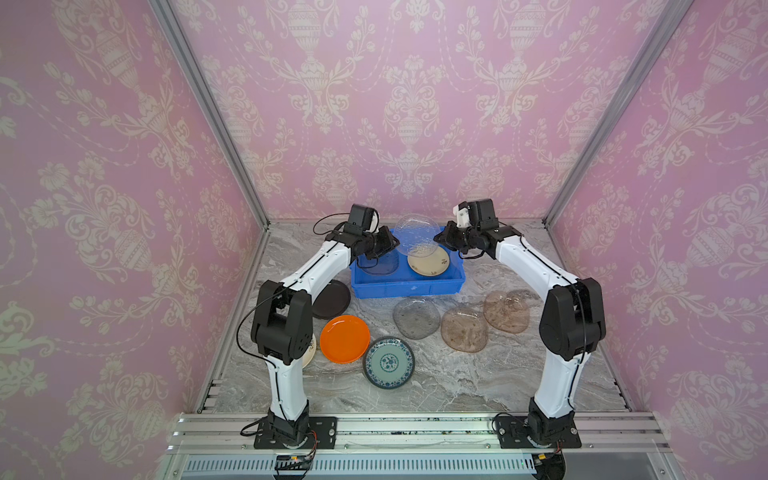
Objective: Place the plates into the plastic bin on the countertop
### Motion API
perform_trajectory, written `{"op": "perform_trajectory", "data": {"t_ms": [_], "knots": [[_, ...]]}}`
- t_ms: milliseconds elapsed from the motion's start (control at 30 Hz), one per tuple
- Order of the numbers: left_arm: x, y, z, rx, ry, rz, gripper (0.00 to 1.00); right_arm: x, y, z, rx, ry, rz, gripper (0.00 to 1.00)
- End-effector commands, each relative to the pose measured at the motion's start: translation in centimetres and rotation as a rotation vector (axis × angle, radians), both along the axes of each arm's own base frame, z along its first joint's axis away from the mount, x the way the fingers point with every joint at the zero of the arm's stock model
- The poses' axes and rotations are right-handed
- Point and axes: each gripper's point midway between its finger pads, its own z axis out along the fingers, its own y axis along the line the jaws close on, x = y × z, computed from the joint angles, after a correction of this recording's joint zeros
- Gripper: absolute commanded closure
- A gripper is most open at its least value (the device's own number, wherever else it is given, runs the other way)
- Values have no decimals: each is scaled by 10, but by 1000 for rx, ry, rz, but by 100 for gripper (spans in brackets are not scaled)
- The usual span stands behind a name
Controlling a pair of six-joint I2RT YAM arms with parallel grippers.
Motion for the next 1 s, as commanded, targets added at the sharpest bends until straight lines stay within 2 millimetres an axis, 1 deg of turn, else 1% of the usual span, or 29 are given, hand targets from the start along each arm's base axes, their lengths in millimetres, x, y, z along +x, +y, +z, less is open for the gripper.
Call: {"op": "perform_trajectory", "data": {"t_ms": [0,133,200,300,367,467,567,633,833,967], "knots": [[-2,37,10,88,-52,76,1,5,13,10,5,-19,34,100],[-13,87,17,238,-84,172,1,10,24,8,-19,-1,66,100],[-18,114,23,285,-113,232,1,11,35,3,-22,18,97,100],[-23,140,34,265,-191,292,1,12,51,-4,-31,34,135,100],[-26,150,40,239,-221,303,1,13,62,-10,-31,51,161,100],[-29,152,46,232,-224,276,1,16,73,-22,-31,85,184,100],[-31,143,48,218,-233,216,1,20,81,-36,-37,112,196,100],[-30,143,48,202,-249,224,1,23,84,-47,-46,134,198,100],[-28,140,42,183,-257,225,1,29,93,-73,-43,179,193,100],[-27,139,33,186,-236,220,1,30,101,-87,-42,210,204,100]]}}
